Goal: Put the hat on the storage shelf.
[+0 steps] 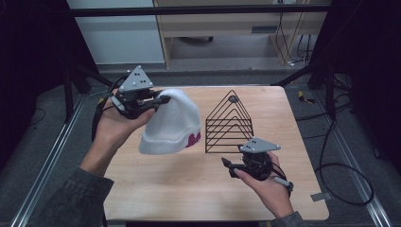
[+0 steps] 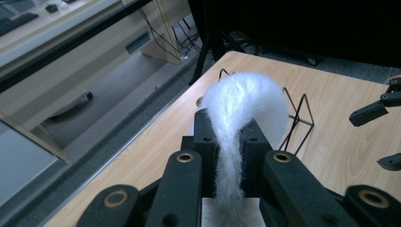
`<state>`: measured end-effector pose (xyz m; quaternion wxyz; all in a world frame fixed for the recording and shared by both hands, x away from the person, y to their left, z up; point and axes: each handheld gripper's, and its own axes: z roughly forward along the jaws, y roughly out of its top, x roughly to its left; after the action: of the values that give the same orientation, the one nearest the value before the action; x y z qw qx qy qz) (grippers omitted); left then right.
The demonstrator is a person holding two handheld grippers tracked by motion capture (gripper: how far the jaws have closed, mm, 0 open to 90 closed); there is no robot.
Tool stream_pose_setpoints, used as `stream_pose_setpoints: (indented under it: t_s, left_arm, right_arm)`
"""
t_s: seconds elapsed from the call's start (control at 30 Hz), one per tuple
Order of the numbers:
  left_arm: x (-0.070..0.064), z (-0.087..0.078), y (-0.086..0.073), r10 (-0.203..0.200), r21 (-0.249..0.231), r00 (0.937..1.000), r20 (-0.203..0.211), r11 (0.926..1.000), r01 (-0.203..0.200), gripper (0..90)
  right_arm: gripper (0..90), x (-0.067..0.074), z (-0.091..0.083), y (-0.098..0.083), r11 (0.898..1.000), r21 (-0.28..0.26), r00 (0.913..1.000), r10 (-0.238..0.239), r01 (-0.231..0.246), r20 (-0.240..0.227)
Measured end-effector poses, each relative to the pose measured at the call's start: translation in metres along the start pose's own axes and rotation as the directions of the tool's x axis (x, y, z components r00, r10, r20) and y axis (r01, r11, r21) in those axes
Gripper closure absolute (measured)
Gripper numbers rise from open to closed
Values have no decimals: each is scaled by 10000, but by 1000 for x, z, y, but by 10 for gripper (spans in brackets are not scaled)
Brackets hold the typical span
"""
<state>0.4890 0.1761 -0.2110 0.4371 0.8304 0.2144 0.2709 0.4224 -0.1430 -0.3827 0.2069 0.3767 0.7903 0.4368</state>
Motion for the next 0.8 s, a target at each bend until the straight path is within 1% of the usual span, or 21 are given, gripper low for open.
stream_pose_setpoints:
  t_s: [0.17,0.23,0.33,0.4,0.47,0.53,0.6,0.63,0.67,0.7,0.73,0.8]
  left_arm:
    - [2,2,15,41,-264,10000,-33,9996,-42,811]
    - [2,3,20,78,-319,9999,-91,9995,-81,810]
    - [2,2,28,-72,-592,9999,-91,9982,67,810]
    - [3,3,33,-151,-768,9999,-55,9969,146,810]
    - [3,5,38,-114,-850,9999,11,9963,115,810]
    - [4,9,42,-49,-835,10000,24,9965,51,810]
    - [5,15,45,-109,-879,9999,60,9961,114,810]
    - [5,18,47,-128,-912,9999,113,9957,138,810]
    - [6,20,48,-93,-906,9999,135,9958,105,810]
    - [6,23,50,-59,-885,9998,169,9960,74,810]
    - [6,24,51,-40,-886,9998,200,9960,58,810]
    - [6,29,55,34,-873,9997,245,9962,-12,811]
  right_arm:
    - [295,-4,-10,15,9995,-261,9998,-201,203,73]
    - [295,-6,-12,17,9993,-326,9998,-184,188,97]
    - [300,-10,-15,20,9989,-454,9998,-149,154,112]
    - [311,-13,-17,21,9988,-486,9998,-49,57,167]
    - [318,-17,-18,22,9982,-605,9998,-5,16,179]
    - [326,-23,-18,24,9976,-690,9998,2,11,191]
    - [327,-32,-16,27,9972,-747,9998,98,-85,165]
    - [327,-41,-15,32,9964,-828,9993,189,-162,322]
    - [327,-41,-15,32,9964,-828,9993,189,-162,322]
    - [326,-44,-16,34,9962,-856,9990,178,-143,398]
    - [327,-49,-19,39,9952,-951,9984,269,-221,493]
    - [335,-53,-24,44,9936,-1105,9978,291,-224,598]
